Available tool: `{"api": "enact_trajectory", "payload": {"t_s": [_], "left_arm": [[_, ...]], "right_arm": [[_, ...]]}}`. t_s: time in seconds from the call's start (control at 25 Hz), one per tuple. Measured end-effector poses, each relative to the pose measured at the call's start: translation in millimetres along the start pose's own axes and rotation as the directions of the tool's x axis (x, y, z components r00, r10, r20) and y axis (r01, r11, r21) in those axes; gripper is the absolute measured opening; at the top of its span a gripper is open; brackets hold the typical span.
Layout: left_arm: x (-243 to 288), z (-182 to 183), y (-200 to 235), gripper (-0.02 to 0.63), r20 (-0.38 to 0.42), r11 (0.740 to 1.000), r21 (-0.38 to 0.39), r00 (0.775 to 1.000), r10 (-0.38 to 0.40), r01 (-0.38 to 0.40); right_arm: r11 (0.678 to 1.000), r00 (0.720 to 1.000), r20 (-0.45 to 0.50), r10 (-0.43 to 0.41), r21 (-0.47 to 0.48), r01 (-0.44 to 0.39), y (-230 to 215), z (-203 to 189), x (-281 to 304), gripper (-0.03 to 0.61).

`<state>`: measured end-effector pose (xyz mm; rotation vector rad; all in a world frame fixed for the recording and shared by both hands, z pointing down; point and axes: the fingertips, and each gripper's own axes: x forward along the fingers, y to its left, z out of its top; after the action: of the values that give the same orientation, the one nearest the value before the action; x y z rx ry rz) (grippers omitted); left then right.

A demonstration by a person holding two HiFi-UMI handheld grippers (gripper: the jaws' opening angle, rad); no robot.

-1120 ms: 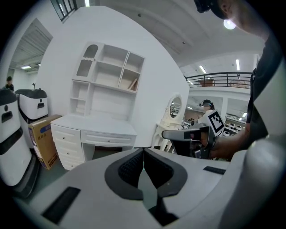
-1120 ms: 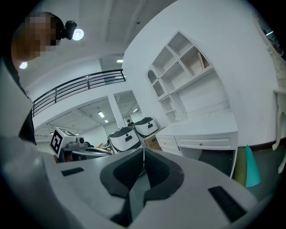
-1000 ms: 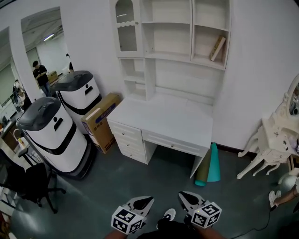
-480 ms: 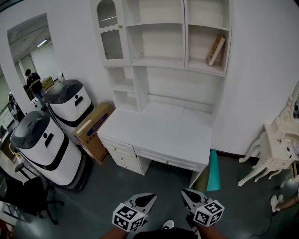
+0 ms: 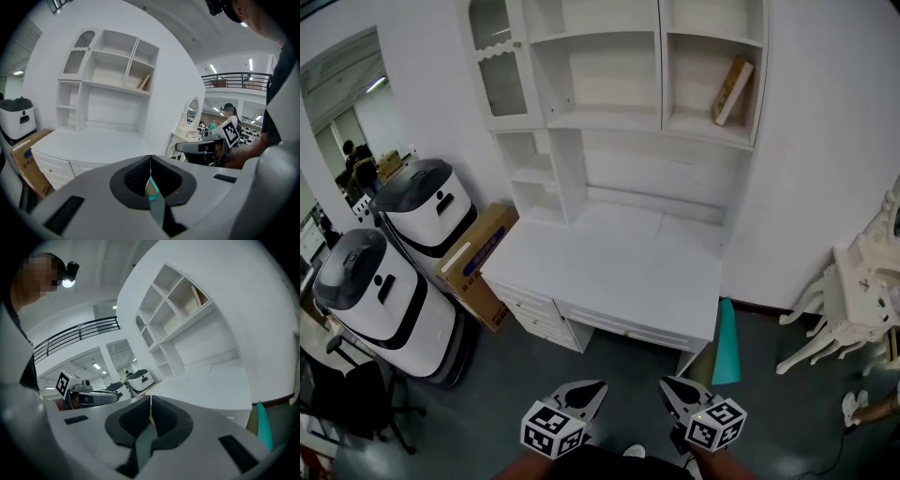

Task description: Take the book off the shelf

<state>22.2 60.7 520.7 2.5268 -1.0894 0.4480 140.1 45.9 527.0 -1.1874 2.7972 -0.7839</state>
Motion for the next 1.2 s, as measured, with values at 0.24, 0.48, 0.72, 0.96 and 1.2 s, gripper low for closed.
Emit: {"api": "enact_trajectory", "payload": {"t_s": [0.24,0.48,0.72,0.96,1.2], "left_arm": [[31.5,22.5,1.8,0.011,0.018,0.998,-0.002,0.998,-0.066,0.066],[64.1,33.4,10.2,0.011,0.002,0.99,0.056,0.992,-0.127,0.127],[96.4,51.4,37.6,0.011,-0.001,0.976,0.086,0.98,-0.201,0.2],[126.9,85.4,85.0,0.011,-0.017,0.95,0.116,0.957,-0.289,0.289],[148.3,130.9,143.8,0.011,-0.027,0.916,0.157,0.929,-0.368,0.368]], "right_arm": [[0.998,0.997,0.034,-0.068,0.017,0.067,-31.7,11.0,-8.4,0.031],[0.99,0.988,0.067,-0.143,0.028,0.141,-57.7,17.2,-7.7,0.031],[0.978,0.975,0.077,-0.21,0.035,0.208,-77.9,25.7,17.0,0.031],[0.955,0.95,0.099,-0.295,0.042,0.293,-96.3,54.5,61.5,0.031],[0.931,0.923,0.12,-0.365,0.054,0.361,-103.5,88.0,123.2,0.031]]}}
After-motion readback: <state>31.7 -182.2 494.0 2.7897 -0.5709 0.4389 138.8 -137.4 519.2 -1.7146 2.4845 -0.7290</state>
